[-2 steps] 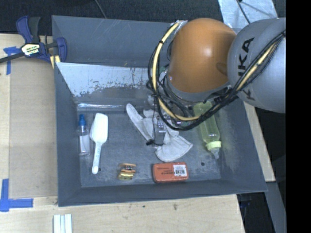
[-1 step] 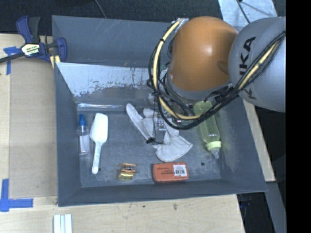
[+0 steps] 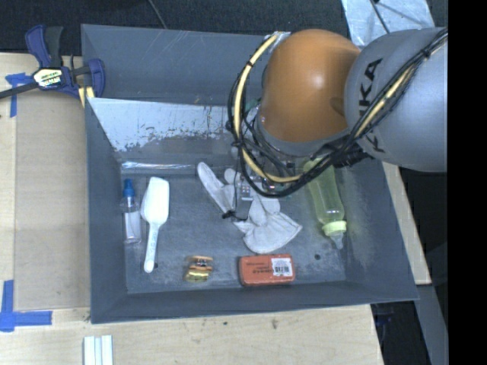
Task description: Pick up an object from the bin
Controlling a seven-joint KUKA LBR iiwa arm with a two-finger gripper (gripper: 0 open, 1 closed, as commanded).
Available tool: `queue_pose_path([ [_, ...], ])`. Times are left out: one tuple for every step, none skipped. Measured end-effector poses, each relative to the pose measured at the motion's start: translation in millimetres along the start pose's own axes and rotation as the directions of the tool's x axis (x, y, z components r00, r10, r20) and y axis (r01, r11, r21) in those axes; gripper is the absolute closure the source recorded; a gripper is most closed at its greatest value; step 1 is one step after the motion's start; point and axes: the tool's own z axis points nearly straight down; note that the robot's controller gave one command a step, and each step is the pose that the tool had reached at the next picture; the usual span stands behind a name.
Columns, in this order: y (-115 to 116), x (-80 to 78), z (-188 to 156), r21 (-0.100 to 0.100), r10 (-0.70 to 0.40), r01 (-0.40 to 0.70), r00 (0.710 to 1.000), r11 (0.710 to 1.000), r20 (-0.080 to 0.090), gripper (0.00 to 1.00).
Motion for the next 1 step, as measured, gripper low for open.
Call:
queue_pose_path([
  [-26.0,-21.9,30.0,0.004,0.065,-0.065,0.998,0.998,-0.01,0.0],
])
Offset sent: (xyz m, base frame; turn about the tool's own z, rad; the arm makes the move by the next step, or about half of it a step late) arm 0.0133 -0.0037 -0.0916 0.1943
